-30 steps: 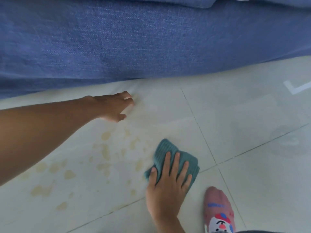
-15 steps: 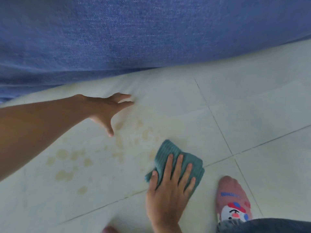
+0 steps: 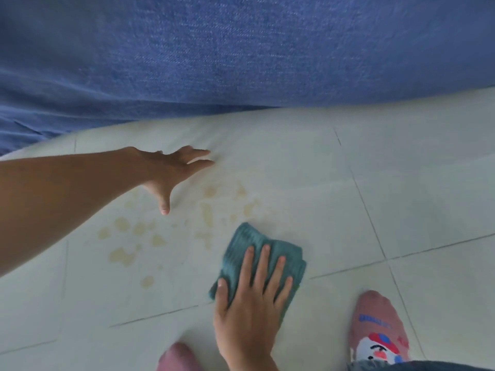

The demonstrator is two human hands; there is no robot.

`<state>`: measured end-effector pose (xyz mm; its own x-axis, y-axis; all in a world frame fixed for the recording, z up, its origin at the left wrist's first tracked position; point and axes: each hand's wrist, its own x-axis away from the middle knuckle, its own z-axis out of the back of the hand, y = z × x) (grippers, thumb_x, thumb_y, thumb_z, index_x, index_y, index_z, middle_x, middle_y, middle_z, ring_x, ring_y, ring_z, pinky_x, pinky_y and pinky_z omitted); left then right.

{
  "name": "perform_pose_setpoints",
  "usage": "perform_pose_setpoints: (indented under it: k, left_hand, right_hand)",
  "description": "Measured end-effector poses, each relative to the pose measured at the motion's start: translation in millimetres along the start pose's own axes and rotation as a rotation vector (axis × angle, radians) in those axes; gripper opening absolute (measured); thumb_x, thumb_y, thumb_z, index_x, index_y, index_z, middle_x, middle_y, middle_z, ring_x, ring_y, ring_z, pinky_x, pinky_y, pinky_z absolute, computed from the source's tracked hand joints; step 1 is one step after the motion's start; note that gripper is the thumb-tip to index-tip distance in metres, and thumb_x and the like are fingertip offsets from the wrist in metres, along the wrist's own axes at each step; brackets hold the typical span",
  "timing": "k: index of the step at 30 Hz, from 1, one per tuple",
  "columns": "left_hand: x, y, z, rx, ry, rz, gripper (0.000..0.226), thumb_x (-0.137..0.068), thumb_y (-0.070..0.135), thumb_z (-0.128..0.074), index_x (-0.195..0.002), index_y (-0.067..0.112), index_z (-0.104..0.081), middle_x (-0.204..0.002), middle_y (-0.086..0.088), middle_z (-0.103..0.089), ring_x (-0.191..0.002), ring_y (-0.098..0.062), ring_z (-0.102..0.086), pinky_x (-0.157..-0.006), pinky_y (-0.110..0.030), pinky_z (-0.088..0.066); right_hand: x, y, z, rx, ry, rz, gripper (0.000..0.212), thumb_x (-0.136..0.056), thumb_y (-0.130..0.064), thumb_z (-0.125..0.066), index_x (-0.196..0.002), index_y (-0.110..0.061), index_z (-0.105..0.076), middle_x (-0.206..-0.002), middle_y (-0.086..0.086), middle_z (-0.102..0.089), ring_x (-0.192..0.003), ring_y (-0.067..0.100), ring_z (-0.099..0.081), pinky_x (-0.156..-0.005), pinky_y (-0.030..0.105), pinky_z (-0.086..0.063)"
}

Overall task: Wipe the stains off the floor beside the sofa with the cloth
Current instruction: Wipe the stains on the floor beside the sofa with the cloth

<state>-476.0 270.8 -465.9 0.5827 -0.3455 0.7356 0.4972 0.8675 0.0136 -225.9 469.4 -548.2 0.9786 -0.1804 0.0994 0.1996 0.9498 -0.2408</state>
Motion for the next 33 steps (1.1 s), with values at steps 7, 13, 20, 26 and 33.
perform_pose_setpoints:
  k: [7, 13, 20, 26, 33]
  left_hand:
    - [-4, -5, -4, 0.013, 0.059, 0.045, 0.151, -0.049, 0.043, -0.093, -0.153, 0.041, 0.017, -0.160, 0.015, 0.024, -0.152, -0.020, 0.017, -0.118, -0.063, -0.016]
    - [5, -19, -13, 0.007, 0.015, 0.078, 0.150, -0.055, 0.039, -0.092, -0.153, 0.038, 0.021, -0.160, 0.012, 0.029, -0.150, -0.019, 0.025, -0.120, -0.061, -0.007]
    - [-9, -23, 5, 0.088, 0.105, 0.068, 0.148, -0.054, 0.037, -0.094, -0.156, 0.036, 0.014, -0.161, 0.013, 0.023, -0.150, -0.013, 0.020, -0.119, -0.064, -0.013]
    - [-9, -34, -14, 0.160, 0.120, 0.050, 0.143, -0.053, 0.040, -0.092, -0.154, 0.043, 0.010, -0.160, 0.021, 0.021, -0.150, -0.010, 0.017, -0.119, -0.061, -0.019]
    - [-17, -42, -18, 0.191, 0.185, -0.004, 0.142, -0.052, 0.040, -0.092, -0.156, 0.037, 0.004, -0.162, 0.017, 0.015, -0.150, -0.009, 0.009, -0.119, -0.045, -0.028]
  right_hand:
    - [-110, 32, 7, 0.067, 0.001, 0.103, 0.071, -0.095, -0.059, -0.037, -0.158, -0.029, -0.028, -0.169, -0.002, -0.019, -0.156, 0.029, -0.012, -0.124, 0.054, -0.011]
    - [-33, 7, 2, 0.017, 0.015, -0.021, 0.076, -0.091, -0.054, -0.043, -0.156, -0.016, -0.035, -0.166, 0.012, -0.026, -0.153, 0.041, -0.020, -0.119, 0.063, -0.019]
    - [-101, -6, -1, 0.010, -0.030, 0.315, 0.070, -0.094, -0.061, -0.042, -0.157, -0.032, -0.032, -0.168, -0.004, -0.023, -0.156, 0.031, -0.012, -0.124, 0.054, -0.010]
    - [-111, 22, 6, 0.020, 0.041, -0.089, 0.073, -0.095, -0.057, -0.035, -0.159, -0.024, -0.027, -0.169, 0.003, -0.019, -0.155, 0.034, -0.015, -0.123, 0.057, -0.011]
    - [-137, -36, 0, 0.012, -0.079, 0.302, 0.071, -0.095, -0.061, -0.033, -0.159, -0.031, -0.025, -0.170, -0.002, -0.015, -0.157, 0.032, -0.003, -0.124, 0.056, -0.005]
